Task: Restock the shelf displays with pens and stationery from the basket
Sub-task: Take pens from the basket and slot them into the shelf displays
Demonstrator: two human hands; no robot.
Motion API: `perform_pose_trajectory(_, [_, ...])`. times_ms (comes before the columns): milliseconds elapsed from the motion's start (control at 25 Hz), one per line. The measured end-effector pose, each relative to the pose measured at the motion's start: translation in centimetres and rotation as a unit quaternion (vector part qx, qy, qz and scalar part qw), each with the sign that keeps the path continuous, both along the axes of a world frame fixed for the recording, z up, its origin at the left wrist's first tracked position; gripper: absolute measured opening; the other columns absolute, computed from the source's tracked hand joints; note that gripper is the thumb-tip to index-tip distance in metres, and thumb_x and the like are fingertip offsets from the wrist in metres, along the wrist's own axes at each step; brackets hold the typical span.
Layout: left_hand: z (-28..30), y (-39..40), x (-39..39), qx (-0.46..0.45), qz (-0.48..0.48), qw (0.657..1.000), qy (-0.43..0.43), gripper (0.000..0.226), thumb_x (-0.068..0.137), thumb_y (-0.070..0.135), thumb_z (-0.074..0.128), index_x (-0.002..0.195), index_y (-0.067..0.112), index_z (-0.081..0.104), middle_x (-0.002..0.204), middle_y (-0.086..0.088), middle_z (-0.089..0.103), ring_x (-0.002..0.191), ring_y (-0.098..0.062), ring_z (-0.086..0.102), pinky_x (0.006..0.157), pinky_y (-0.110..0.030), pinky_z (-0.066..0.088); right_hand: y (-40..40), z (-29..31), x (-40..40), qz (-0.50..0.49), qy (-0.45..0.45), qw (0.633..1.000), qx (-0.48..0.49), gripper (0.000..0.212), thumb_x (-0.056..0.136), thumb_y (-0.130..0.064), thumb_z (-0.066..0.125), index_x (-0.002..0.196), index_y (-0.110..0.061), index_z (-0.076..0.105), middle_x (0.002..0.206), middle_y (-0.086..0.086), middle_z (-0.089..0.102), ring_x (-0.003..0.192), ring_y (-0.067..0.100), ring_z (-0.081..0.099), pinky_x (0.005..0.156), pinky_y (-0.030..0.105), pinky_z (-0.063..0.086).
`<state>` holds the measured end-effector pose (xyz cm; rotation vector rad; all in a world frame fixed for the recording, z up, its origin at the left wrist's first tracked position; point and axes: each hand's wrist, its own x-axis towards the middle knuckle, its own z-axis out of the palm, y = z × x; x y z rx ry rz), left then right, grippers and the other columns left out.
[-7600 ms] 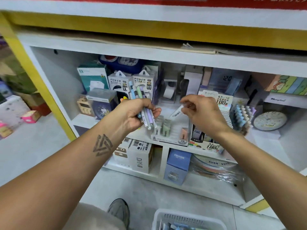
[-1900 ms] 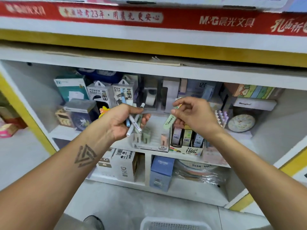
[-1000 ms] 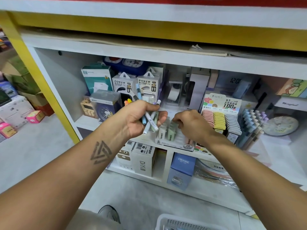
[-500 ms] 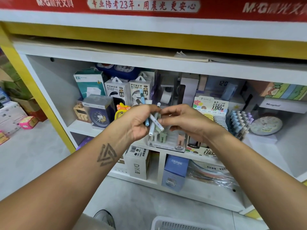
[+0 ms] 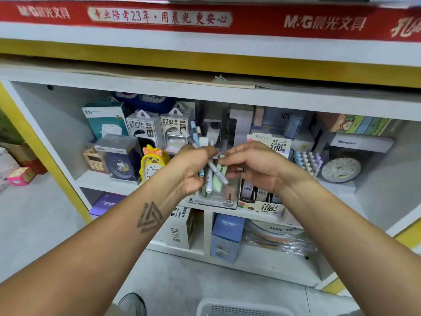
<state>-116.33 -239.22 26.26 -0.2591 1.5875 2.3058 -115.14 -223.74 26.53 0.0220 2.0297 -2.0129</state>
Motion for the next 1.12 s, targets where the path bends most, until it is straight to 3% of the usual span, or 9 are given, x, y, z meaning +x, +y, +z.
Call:
perform_pose_trajectory(80, [-0.1,-0.6,-0.5,-0.006,0.015,1.000,-0.013,0.032,0.095,-0.003,0.054,0.127,-0.002,0.046,0.121,-0.034,0.061,0.102,-0.048,0.067,0.081,-0.060,0.056,0.6,0.3,0.0,-0.028,-0.005,1.000,0.003,0.023,0.081,-0.001,0.077,0.101,0.008,0.071,0.087,0.014,0.074,0.077,0.016,0.065,0.066,0.025,0.051])
perform_pose_trajectory(200, [-0.4,-1.6,-1.0,-0.024,0.024,0.999,-0.019,0.032,0.096,-0.004,0.052,0.127,-0.001,0.045,0.116,-0.035,0.062,0.088,-0.045,0.071,0.069,-0.058,0.059,1.4,0.5,-0.4,-0.053,-0.002,0.998,-0.044,0.007,0.081,0.001,0.075,0.088,-0.001,0.074,0.072,0.010,0.070,0.061,0.011,0.058,0.053,0.019,0.047])
perform_pose_trajectory(280, [-0.5,-2.1,-1.0,-0.030,0.020,0.999,-0.023,0.028,0.097,-0.004,0.051,0.124,0.000,0.045,0.111,-0.036,0.064,0.088,-0.046,0.071,0.069,-0.062,0.058,1.6,0.5,-0.6,-0.060,0.013,0.996,-0.058,0.008,0.085,0.004,0.072,0.092,0.001,0.072,0.073,0.014,0.071,0.058,0.014,0.065,0.051,0.018,0.052])
perform_pose_trajectory(440, [-0.5,-3.0,-1.4,-0.024,0.008,0.999,-0.031,0.013,0.098,-0.002,0.048,0.111,0.001,0.046,0.099,-0.039,0.066,0.081,-0.047,0.071,0.060,-0.060,0.058,1.2,0.4,-1.2,-0.059,0.050,0.997,-0.004,0.015,0.088,0.006,0.068,0.102,0.000,0.071,0.084,0.019,0.075,0.067,0.022,0.074,0.060,0.023,0.060])
perform_pose_trajectory(640, [-0.6,-3.6,-1.9,-0.029,0.005,0.998,-0.051,0.015,0.101,0.001,0.042,0.115,-0.003,0.046,0.091,-0.037,0.065,0.069,-0.042,0.072,0.052,-0.051,0.059,0.4,0.0,-2.0,-0.043,0.062,0.997,0.004,0.005,0.088,0.004,0.069,0.090,-0.001,0.069,0.081,0.019,0.073,0.074,0.026,0.074,0.073,0.029,0.063])
perform_pose_trajectory(760, [-0.6,-3.6,-1.6,-0.035,-0.019,0.997,-0.072,0.022,0.102,0.001,0.040,0.123,-0.004,0.042,0.095,-0.037,0.064,0.069,-0.043,0.070,0.055,-0.052,0.059,-0.2,-0.4,-2.3,-0.031,0.127,0.990,0.057,0.014,0.082,0.008,0.074,0.087,-0.004,0.069,0.083,0.016,0.072,0.078,0.023,0.071,0.079,0.029,0.059])
perform_pose_trajectory(880, [-0.5,-3.6,-1.3,-0.024,-0.023,0.998,-0.061,0.022,0.100,-0.003,0.044,0.121,-0.005,0.043,0.091,-0.036,0.064,0.060,-0.038,0.070,0.054,-0.045,0.061,-0.4,-0.7,-2.3,-0.023,0.189,0.974,0.123,0.027,0.079,0.012,0.075,0.093,-0.010,0.070,0.093,0.012,0.074,0.088,0.022,0.071,0.088,0.031,0.056])
perform_pose_trajectory(1000, [-0.4,-3.5,-1.3,-0.038,-0.001,0.999,-0.022,0.027,0.096,-0.008,0.049,0.122,-0.011,0.045,0.077,-0.032,0.066,0.055,-0.033,0.068,0.046,-0.033,0.058,-0.4,-0.9,-2.2,-0.042,0.182,0.980,0.068,0.032,0.079,0.014,0.073,0.104,-0.005,0.069,0.094,0.012,0.075,0.089,0.020,0.071,0.088,0.029,0.056])
perform_pose_trajectory(1120, [-0.5,-3.2,-1.3,-0.012,0.002,1.000,-0.024,0.024,0.096,-0.007,0.050,0.120,-0.012,0.048,0.080,-0.031,0.067,0.057,-0.031,0.068,0.047,-0.031,0.057,-0.8,-1.5,-1.9,-0.060,0.106,0.989,-0.082,0.033,0.082,0.013,0.069,0.114,0.004,0.065,0.099,0.016,0.075,0.094,0.021,0.071,0.088,0.028,0.058])
